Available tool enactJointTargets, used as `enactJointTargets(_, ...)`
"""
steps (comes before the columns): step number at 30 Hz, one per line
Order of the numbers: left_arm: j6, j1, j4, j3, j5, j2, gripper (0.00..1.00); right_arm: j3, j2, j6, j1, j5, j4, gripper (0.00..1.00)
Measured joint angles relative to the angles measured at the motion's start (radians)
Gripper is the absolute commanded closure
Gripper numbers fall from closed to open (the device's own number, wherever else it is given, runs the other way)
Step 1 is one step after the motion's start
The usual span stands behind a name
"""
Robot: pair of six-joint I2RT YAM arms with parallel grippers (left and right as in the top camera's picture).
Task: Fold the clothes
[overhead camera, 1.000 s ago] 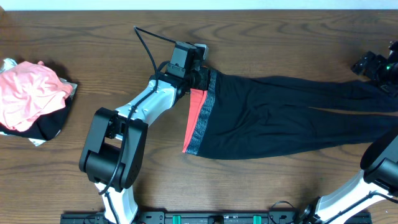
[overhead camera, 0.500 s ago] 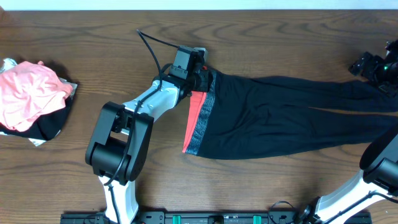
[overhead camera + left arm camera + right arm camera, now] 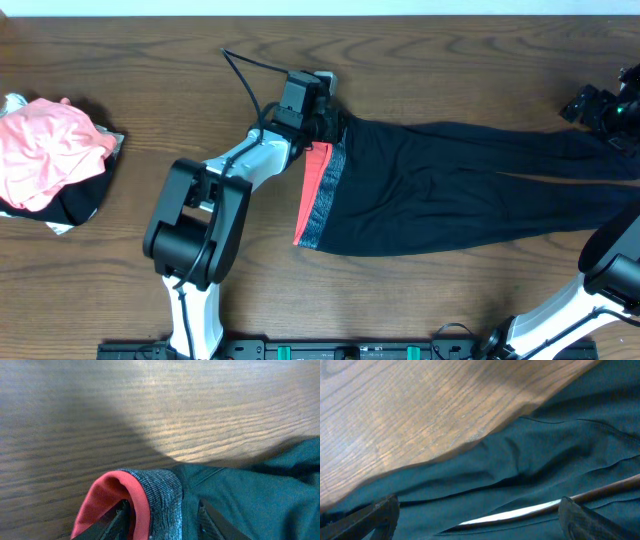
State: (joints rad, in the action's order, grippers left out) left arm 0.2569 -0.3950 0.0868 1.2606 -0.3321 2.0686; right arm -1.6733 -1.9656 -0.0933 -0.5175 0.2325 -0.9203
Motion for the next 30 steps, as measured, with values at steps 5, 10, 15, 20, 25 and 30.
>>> enactJointTargets(5, 0.011, 0.000, 0.000, 0.000, -0.006, 0.024, 0.81, 0.000, 0.000, 0.001, 0.000, 0.000, -0.001, 0.01)
enactJointTargets(10, 0.021, 0.003, 0.034, 0.000, -0.021, 0.024, 0.94, 0.000, 0.000, 0.003, 0.000, 0.000, -0.003, 0.01)
enactJointTargets(15, 0.029, 0.034, 0.092, 0.024, -0.057, 0.024, 0.94, 0.000, 0.000, 0.003, 0.000, 0.000, -0.003, 0.01)
enactJointTargets(20, 0.029, 0.091, 0.062, 0.070, -0.016, -0.014, 0.93, 0.000, 0.000, 0.003, 0.000, 0.000, -0.008, 0.01)
enactJointTargets(25, 0.026, 0.137, -0.069, 0.077, 0.043, -0.040, 0.94, 0.000, 0.000, 0.007, 0.000, -0.005, -0.010, 0.01)
enactJointTargets(30, 0.011, 0.142, -0.139, 0.075, 0.057, -0.039, 0.94, 0.000, 0.000, 0.007, 0.000, -0.009, -0.010, 0.01)
